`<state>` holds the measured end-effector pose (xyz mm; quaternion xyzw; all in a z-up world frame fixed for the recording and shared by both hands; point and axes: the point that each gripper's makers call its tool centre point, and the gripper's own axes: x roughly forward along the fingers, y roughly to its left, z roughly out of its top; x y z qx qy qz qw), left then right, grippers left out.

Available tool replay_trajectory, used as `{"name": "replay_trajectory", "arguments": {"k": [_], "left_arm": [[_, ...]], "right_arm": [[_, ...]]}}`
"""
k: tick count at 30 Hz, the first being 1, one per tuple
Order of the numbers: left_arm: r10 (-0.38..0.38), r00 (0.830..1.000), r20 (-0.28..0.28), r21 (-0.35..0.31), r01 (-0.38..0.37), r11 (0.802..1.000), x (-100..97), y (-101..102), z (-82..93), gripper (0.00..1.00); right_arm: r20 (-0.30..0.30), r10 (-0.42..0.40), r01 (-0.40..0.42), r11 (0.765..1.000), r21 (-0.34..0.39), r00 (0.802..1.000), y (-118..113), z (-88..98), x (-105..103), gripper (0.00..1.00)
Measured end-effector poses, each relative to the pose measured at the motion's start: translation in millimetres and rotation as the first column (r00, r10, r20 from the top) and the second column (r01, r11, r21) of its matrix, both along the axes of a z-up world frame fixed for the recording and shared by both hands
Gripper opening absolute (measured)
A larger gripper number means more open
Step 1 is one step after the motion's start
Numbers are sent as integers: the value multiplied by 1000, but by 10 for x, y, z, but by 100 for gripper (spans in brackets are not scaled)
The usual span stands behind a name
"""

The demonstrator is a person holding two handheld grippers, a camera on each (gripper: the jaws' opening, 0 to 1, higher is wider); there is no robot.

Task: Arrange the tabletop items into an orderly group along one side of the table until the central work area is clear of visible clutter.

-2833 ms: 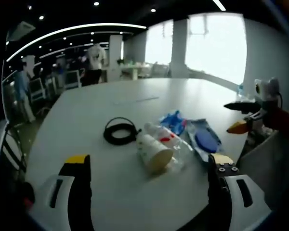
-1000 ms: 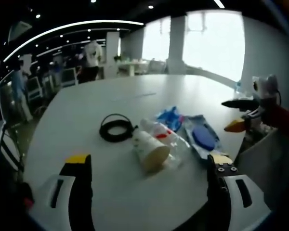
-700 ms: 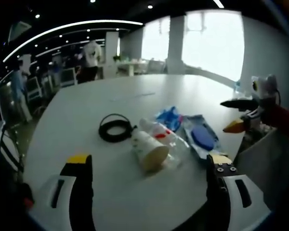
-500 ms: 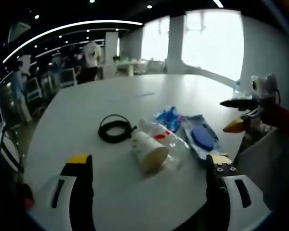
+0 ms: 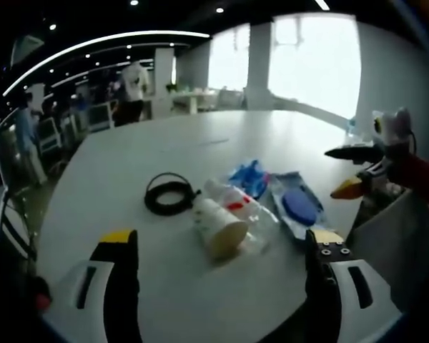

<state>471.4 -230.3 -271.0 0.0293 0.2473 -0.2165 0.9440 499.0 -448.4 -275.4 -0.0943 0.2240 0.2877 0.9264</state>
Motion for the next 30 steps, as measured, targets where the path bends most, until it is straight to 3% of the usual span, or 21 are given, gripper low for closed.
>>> {"name": "replay_trajectory", "arguments": {"k": [30], "left_arm": [[-40,999,31,12,40,999,264,-158,165,94]], "right_arm": [[19,6,-6,1000,-5,1000,-33,105,172,100]]}}
